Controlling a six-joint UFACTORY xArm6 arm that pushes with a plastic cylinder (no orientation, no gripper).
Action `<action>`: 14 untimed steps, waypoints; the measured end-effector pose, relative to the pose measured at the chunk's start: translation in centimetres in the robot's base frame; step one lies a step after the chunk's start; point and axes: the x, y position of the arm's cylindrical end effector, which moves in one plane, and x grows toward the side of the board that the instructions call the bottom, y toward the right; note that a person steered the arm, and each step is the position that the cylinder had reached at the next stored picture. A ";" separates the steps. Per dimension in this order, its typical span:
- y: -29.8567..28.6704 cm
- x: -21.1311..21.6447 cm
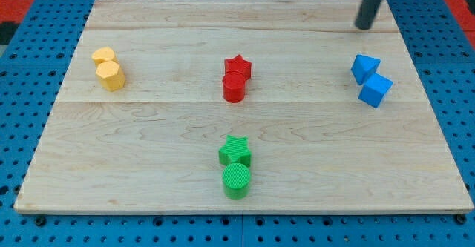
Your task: Move red star to the top right of the board
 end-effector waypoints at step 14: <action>-16.2 8.1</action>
